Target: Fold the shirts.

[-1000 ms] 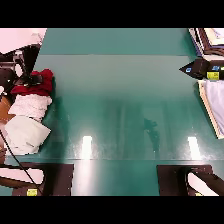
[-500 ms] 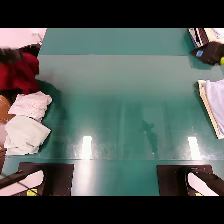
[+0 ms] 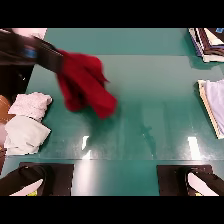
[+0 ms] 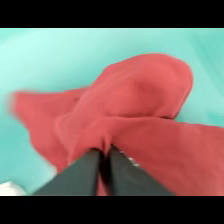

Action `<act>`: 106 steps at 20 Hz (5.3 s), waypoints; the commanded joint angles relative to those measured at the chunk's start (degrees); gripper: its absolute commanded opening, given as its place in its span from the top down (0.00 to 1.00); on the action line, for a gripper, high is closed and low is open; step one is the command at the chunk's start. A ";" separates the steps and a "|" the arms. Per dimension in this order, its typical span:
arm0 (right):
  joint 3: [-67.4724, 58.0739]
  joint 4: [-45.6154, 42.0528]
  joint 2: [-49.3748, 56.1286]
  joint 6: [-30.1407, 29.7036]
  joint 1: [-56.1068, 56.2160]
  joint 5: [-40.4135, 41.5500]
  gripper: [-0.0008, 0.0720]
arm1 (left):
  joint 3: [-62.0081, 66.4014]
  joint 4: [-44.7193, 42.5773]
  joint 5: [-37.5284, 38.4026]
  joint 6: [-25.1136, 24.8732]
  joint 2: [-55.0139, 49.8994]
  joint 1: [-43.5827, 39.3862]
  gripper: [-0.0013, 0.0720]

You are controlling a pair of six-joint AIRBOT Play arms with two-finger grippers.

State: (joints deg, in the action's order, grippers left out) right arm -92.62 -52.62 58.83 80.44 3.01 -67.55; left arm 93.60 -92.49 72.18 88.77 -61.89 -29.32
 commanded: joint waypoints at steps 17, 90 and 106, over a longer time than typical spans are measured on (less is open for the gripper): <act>-0.55 0.07 -0.02 0.00 0.02 -7.63 0.97 | -33.70 30.51 -16.74 -0.55 -16.79 25.35 0.15; 7.58 -16.00 25.94 7.65 -0.48 -10.91 0.97 | 17.53 19.39 -3.89 -3.65 -38.07 25.55 0.95; 27.26 -2.40 12.15 -4.68 -9.90 -14.69 0.38 | -15.72 18.82 8.61 -6.32 -15.87 34.82 0.15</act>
State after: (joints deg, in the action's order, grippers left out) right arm -72.66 -58.15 76.71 77.21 -4.05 -82.19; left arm 92.05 -73.52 82.02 84.18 -85.84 4.56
